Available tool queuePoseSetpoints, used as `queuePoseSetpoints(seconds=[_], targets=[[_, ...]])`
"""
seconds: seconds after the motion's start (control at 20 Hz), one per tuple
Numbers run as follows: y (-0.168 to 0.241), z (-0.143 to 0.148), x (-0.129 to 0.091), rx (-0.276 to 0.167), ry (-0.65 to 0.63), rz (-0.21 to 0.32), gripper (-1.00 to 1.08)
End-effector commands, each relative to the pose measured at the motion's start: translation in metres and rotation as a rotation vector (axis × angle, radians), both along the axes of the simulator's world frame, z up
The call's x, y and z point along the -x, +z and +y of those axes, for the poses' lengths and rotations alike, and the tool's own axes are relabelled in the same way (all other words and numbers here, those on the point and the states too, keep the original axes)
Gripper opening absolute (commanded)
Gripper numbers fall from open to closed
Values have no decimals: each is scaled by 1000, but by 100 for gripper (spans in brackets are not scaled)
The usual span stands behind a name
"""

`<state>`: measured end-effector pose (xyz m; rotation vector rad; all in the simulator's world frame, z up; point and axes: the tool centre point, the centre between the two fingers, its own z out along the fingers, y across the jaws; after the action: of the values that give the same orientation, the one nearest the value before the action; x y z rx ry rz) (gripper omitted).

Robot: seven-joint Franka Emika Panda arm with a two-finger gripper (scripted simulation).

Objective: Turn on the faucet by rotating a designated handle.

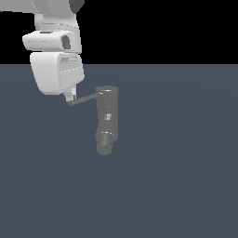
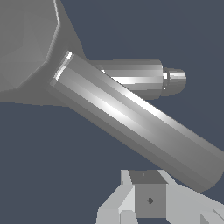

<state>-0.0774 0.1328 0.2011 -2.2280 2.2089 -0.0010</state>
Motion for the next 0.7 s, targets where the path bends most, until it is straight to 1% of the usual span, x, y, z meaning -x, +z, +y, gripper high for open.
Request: queuePoseSetpoints(seconds=[0.0, 0.65], targets=[[0, -10, 6, 2, -7, 2, -100], [0, -37, 35, 2, -4, 3, -100]])
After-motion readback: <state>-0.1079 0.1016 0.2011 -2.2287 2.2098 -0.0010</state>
